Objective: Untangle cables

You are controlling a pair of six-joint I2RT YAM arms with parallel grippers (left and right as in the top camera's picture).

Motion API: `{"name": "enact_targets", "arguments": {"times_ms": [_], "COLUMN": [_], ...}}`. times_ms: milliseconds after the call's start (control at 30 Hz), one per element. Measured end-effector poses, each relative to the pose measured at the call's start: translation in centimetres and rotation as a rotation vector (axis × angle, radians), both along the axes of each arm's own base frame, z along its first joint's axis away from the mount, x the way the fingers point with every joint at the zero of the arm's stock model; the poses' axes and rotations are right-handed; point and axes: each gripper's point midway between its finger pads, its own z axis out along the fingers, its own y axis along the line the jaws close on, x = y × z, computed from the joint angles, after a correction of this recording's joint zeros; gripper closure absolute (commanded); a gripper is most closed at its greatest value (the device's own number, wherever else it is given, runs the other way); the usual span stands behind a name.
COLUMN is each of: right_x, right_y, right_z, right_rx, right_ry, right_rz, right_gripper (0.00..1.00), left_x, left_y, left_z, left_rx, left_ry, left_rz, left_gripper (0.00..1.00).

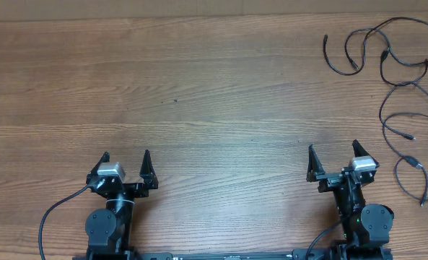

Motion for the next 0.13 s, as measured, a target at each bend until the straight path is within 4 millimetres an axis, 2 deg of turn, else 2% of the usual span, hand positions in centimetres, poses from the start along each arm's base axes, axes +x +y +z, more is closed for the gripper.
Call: {"name": "enact_targets", "arguments": {"times_ms": [133], "right_x": [0.00], "right_y": [0.00], "right_z": [-0.01], "right_rx": [0.000], "right_ry": [0.000], "right_rz": [0.000], "right_gripper": [0.00], "left_x": [0.00], "left_y": [0.00], "left_z": [0.00], "left_rx": [0.000], "left_ry": [0.000], "left_rz": [0.000], "left_gripper": [0.00]}}
